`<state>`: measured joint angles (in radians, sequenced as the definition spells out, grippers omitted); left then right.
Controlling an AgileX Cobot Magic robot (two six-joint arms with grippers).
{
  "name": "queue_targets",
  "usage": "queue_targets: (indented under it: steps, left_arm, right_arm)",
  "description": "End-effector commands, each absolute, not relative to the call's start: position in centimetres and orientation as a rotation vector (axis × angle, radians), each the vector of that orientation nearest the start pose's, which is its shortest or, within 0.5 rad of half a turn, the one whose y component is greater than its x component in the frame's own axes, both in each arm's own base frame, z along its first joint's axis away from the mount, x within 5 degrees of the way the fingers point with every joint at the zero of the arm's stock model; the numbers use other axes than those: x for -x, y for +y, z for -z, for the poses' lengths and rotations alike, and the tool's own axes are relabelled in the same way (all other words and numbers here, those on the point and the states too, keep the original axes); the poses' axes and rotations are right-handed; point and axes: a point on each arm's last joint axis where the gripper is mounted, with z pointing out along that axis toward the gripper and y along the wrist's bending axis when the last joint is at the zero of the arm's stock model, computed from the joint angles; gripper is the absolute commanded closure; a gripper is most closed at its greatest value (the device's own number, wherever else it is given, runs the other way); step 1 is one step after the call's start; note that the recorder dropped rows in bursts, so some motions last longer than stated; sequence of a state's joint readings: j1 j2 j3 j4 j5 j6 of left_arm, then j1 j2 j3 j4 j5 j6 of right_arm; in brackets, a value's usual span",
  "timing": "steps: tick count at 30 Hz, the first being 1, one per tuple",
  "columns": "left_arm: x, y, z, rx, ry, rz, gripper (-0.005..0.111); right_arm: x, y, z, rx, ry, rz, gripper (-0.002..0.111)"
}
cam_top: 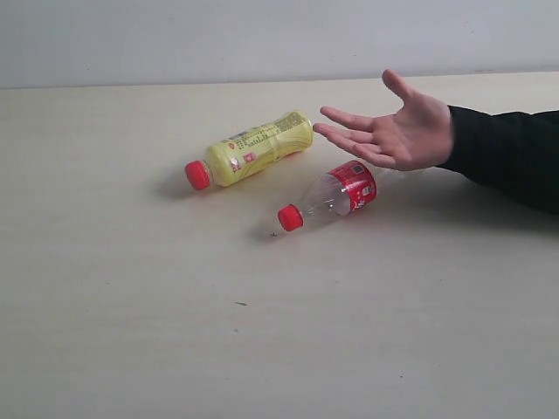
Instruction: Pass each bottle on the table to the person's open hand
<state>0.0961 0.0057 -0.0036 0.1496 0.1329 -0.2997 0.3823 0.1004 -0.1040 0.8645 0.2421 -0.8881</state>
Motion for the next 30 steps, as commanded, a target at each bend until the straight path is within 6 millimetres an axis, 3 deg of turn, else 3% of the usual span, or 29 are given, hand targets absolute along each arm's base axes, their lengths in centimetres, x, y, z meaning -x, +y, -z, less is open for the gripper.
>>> queue_targets:
  steps: [1, 17, 18, 20, 22, 30]
  left_arm:
    - [-5.6, 0.7, -20.1, 0.206, 1.601, 0.026, 0.107]
    - [-5.6, 0.7, -20.1, 0.206, 1.601, 0.026, 0.107]
    - [-5.6, 0.6, -20.5, 0.201, 1.559, 0.037, 0.107]
    - [-5.5, 0.5, -22.1, 0.395, 1.352, 0.327, 0.107]
    - [-5.3, 0.4, -22.8, 0.465, 1.246, 0.464, 0.107]
    - [-4.9, 0.3, -24.1, 0.401, 1.115, 0.475, 0.107]
  right_arm:
    - [-4.9, 3.8, -22.7, 0.484, 1.581, -0.419, 0.108]
    - [-4.9, 3.8, -22.7, 0.484, 1.581, -0.419, 0.108]
    - [-4.9, 3.8, -22.7, 0.484, 1.581, -0.419, 0.108]
    - [-4.9, 3.8, -22.7, 0.484, 1.581, -0.419, 0.108]
    - [-4.9, 3.8, -22.7, 0.484, 1.581, -0.419, 0.108]
    - [-4.9, 3.8, -22.7, 0.484, 1.581, -0.419, 0.108]
